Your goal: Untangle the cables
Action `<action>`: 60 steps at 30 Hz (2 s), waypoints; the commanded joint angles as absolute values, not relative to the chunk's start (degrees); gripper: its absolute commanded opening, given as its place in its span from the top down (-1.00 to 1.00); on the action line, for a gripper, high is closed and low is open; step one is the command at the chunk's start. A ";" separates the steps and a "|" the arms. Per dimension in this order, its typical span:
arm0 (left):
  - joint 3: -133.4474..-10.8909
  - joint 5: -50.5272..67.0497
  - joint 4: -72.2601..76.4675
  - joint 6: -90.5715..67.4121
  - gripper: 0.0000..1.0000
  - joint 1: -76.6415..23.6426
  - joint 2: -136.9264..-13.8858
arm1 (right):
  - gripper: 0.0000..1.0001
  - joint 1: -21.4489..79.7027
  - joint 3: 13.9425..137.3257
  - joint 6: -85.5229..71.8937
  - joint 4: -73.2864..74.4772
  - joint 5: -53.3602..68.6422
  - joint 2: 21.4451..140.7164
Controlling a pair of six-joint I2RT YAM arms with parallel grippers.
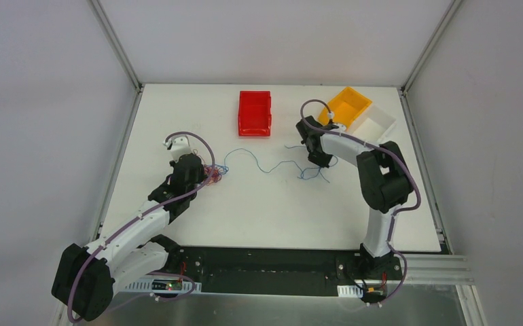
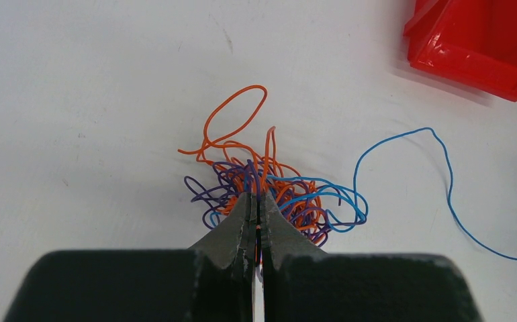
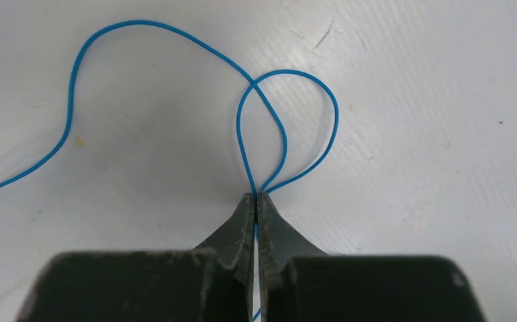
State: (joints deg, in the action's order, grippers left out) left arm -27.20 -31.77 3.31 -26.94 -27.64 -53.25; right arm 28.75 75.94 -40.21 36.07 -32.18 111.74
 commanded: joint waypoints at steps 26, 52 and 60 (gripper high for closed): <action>-31.36 -58.54 -10.55 -39.84 1.00 -27.25 -55.51 | 1.00 -4.03 70.49 -40.84 44.08 -41.19 69.24; -30.72 -28.14 1.49 -24.61 1.00 -27.25 -54.20 | 1.00 -3.01 95.78 -34.04 36.12 -3.90 85.47; -30.64 -27.65 1.90 -24.35 1.00 -27.24 -54.30 | 1.00 -4.93 90.50 -37.36 34.85 -6.81 88.32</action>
State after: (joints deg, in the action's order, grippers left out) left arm -30.98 -28.51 -0.58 -25.85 -27.64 -55.05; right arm -3.77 92.51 -34.85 36.14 -5.21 88.95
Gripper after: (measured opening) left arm 0.013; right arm 0.008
